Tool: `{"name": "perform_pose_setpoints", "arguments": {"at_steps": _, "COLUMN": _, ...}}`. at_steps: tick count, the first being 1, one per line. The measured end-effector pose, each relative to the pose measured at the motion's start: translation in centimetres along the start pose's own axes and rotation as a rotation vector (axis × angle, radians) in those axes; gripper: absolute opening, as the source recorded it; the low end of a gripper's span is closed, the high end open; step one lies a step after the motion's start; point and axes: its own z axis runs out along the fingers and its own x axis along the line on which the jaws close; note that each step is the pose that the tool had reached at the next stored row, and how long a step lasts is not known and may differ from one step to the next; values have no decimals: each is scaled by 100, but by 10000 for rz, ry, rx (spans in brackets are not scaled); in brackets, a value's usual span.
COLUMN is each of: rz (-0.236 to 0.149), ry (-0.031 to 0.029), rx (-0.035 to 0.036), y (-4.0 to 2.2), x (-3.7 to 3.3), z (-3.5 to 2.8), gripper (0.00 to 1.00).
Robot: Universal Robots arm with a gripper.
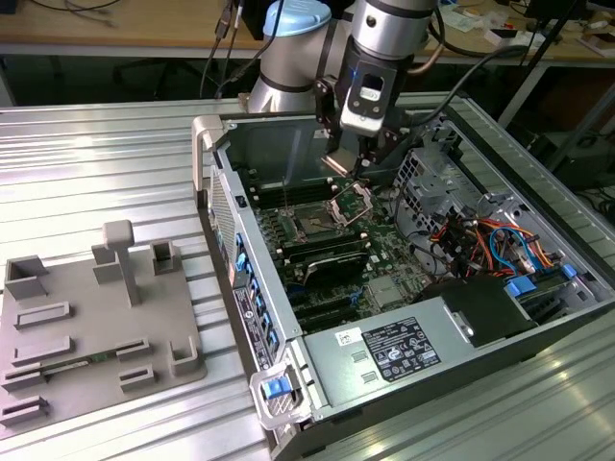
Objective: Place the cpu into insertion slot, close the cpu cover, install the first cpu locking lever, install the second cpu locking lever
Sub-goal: 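Place the cpu into insertion slot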
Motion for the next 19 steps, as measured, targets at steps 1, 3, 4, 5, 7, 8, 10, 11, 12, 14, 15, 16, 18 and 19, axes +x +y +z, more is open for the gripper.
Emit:
{"name": "perform_pose_setpoints", "arguments": {"at_steps": 1, "rz": 254, "ry": -21, "rx": -5, "y": -1, "x": 0, "z": 7, "gripper": 55}}
{"name": "perform_pose_setpoints", "arguments": {"at_steps": 3, "rz": 508, "ry": -43, "rx": -10, "y": -1, "x": 0, "z": 14, "gripper": 55}}
{"name": "perform_pose_setpoints", "arguments": {"at_steps": 4, "rz": 773, "ry": -65, "rx": -15, "y": -2, "x": 0, "z": 22, "gripper": 55}}
{"name": "perform_pose_setpoints", "arguments": {"at_steps": 5, "rz": 977, "ry": -83, "rx": -18, "y": -2, "x": 0, "z": 27, "gripper": 55}}
{"name": "perform_pose_setpoints", "arguments": {"at_steps": 7, "rz": 1313, "ry": -111, "rx": -24, "y": -3, "x": -1, "z": 35, "gripper": 55}}
{"name": "perform_pose_setpoints", "arguments": {"at_steps": 8, "rz": 1405, "ry": -120, "rx": -26, "y": -4, "x": 0, "z": 36, "gripper": 55}}
{"name": "perform_pose_setpoints", "arguments": {"at_steps": 10, "rz": 1510, "ry": -128, "rx": -28, "y": -4, "x": -1, "z": 38, "gripper": 55}}
{"name": "perform_pose_setpoints", "arguments": {"at_steps": 11, "rz": 1511, "ry": -128, "rx": -29, "y": -4, "x": 0, "z": 38, "gripper": 55}}
{"name": "perform_pose_setpoints", "arguments": {"at_steps": 12, "rz": 1513, "ry": -128, "rx": -29, "y": -4, "x": 0, "z": 38, "gripper": 55}}
{"name": "perform_pose_setpoints", "arguments": {"at_steps": 14, "rz": 1516, "ry": -129, "rx": -29, "y": -4, "x": 0, "z": 38, "gripper": 55}}
{"name": "perform_pose_setpoints", "arguments": {"at_steps": 15, "rz": 1518, "ry": -129, "rx": -28, "y": -4, "x": 0, "z": 38, "gripper": 55}}
{"name": "perform_pose_setpoints", "arguments": {"at_steps": 16, "rz": 1559, "ry": -133, "rx": -30, "y": -4, "x": 0, "z": 39, "gripper": 55}}
{"name": "perform_pose_setpoints", "arguments": {"at_steps": 18, "rz": 1750, "ry": -148, "rx": -34, "y": -5, "x": 0, "z": 41, "gripper": 55}}
{"name": "perform_pose_setpoints", "arguments": {"at_steps": 19, "rz": 1952, "ry": -165, "rx": -37, "y": -5, "x": 0, "z": 42, "gripper": 55}}
